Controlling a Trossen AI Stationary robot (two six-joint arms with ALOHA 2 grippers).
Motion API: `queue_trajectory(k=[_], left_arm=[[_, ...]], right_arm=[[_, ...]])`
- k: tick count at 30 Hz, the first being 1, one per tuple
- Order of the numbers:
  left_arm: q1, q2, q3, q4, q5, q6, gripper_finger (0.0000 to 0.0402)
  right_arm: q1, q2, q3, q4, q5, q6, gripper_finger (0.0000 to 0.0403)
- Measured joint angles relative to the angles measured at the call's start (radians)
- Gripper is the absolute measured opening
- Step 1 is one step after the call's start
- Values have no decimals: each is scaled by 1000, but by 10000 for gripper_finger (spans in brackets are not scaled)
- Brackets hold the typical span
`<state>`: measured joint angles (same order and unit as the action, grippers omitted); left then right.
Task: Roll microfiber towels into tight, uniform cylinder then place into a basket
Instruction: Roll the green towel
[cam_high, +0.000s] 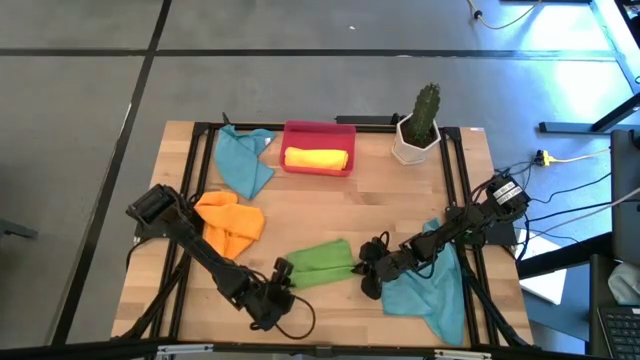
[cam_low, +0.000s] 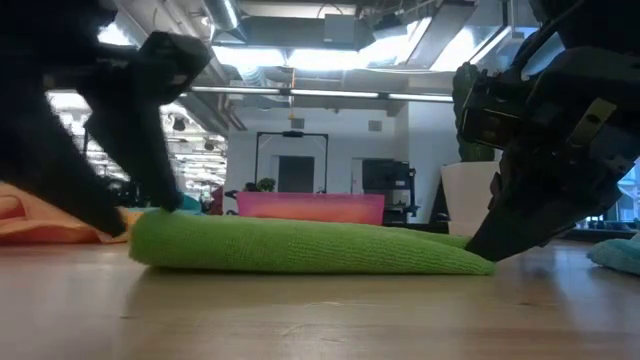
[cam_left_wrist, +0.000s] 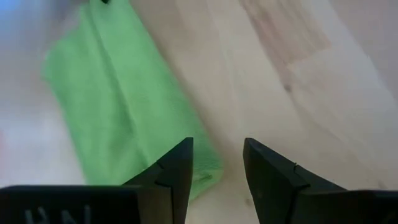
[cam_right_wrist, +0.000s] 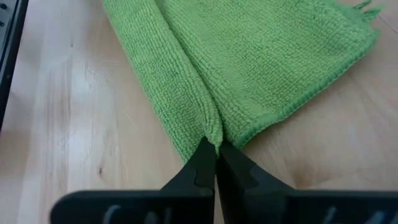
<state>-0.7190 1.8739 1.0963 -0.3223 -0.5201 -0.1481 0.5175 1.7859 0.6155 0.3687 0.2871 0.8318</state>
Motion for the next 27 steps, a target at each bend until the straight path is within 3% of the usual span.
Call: queue_trajectory(k=[4, 17, 27], left_arm=[[-2, 7, 0, -5, -54, 50, 132], [2, 68, 1, 28, -50, 100, 132], [5, 95, 0, 28, -170, 93, 132]], right_arm=[[0, 0, 0, 0, 0, 0, 4], [0, 1, 0, 0, -3, 5, 4], [-1, 1, 0, 0, -14, 6, 4]])
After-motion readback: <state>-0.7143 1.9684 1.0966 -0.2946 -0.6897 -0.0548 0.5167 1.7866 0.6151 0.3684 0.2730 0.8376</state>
